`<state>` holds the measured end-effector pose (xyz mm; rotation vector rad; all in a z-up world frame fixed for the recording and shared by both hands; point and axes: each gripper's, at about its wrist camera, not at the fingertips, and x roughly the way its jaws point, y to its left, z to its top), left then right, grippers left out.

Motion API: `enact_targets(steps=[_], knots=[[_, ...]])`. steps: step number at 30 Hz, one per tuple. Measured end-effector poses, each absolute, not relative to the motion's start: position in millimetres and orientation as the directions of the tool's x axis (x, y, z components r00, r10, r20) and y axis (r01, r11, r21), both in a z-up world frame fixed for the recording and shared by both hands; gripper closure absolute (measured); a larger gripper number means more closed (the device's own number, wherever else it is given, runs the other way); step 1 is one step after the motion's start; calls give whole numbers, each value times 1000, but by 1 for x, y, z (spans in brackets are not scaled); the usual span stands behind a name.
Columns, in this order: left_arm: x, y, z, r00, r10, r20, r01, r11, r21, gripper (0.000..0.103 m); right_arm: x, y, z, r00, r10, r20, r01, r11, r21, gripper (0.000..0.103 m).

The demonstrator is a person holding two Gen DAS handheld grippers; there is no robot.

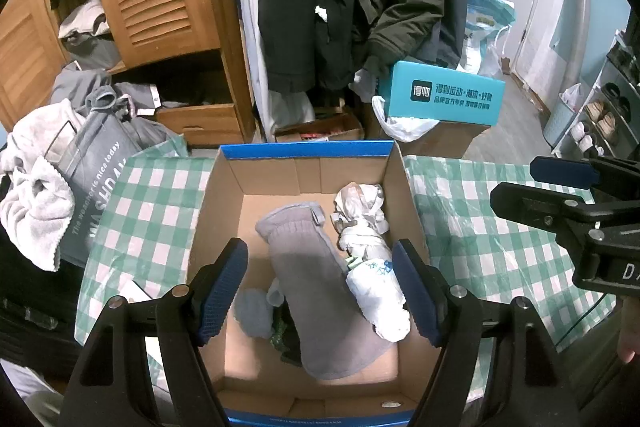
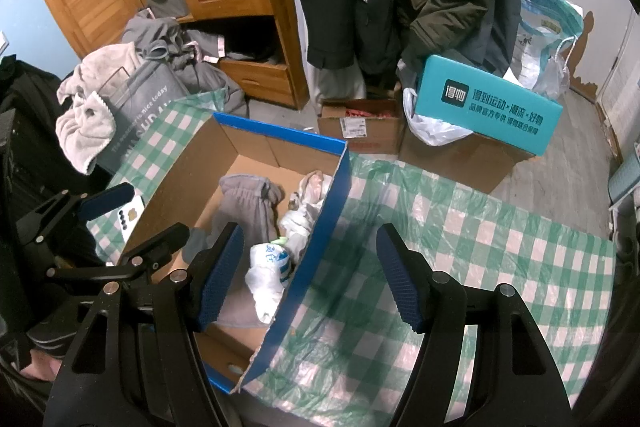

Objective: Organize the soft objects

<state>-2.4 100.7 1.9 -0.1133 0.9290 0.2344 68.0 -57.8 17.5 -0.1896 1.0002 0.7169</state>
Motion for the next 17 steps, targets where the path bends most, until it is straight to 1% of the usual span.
enact_targets(steps=[17], knots=[[-5, 95, -3, 583, 154, -798, -239, 971, 12, 25, 67, -62, 14, 335, 461, -822, -625, 761, 172, 34]])
